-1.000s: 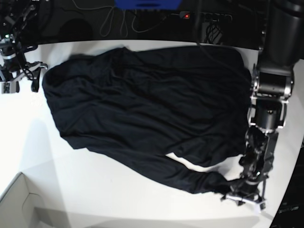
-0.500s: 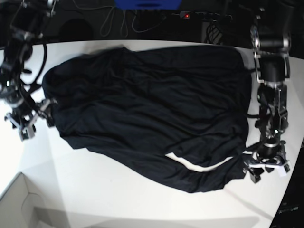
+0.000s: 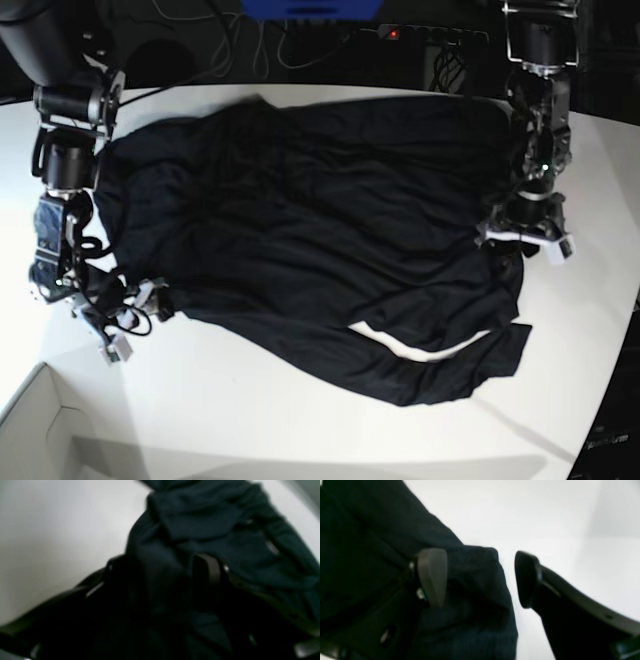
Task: Layout the t-shirt on the table in an organized manner, then fold the t-shirt properly
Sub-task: 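Move the right gripper down along the shirt's side and grasp it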
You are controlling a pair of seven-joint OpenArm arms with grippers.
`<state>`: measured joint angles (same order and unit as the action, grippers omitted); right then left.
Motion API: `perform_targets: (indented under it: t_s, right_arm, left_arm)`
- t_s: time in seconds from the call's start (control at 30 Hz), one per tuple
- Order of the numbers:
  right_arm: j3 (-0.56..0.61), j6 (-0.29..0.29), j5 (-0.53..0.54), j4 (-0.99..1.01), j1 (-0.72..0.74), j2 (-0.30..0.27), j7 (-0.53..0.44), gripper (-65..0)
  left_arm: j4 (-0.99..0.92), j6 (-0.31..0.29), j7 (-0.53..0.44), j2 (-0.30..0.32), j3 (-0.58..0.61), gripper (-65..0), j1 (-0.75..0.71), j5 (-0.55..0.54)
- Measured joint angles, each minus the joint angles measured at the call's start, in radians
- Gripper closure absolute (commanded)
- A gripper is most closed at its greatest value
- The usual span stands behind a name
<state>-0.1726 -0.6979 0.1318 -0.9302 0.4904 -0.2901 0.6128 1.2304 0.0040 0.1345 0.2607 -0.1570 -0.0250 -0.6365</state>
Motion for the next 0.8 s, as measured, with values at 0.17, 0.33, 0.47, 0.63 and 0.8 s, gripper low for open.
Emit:
perform_targets:
  t_s: [0.17,0.33,0.47,0.63,0.8]
  right_arm:
    - [0.056,-0.001,0.005,0.153,0.032,0.008,-0.115,-42.5]
    - [0.056,0.0,0.004,0.202,0.035,0.005,-0.163,-34.8]
    - [0.064,0.0,0.004,0.202,0.032,0.002,-0.166,-8.2]
    - [0.058,0.0,0.002,0.203,0.04,-0.029,-0.167,0.0]
    - [0.056,0.098,0.006,0.2,0.063,-0.064,-0.275,0.0]
  left_arm:
    - [0.0,0.0,-0.01,0.003,0.016,-38.5,-0.028,0.0]
    - [-0.045,-0.008,-0.053,0.009,0.059,-38.5,-0.031,0.006]
    - [-0.123,-0.029,-0.135,0.014,0.095,-38.4,-0.013,0.013]
    - [-0.197,-0.052,-0.194,0.021,0.1,-30.0,0.003,0.018]
    - [-0.231,-0.077,-0.22,0.035,0.1,-27.7,0.007,0.01]
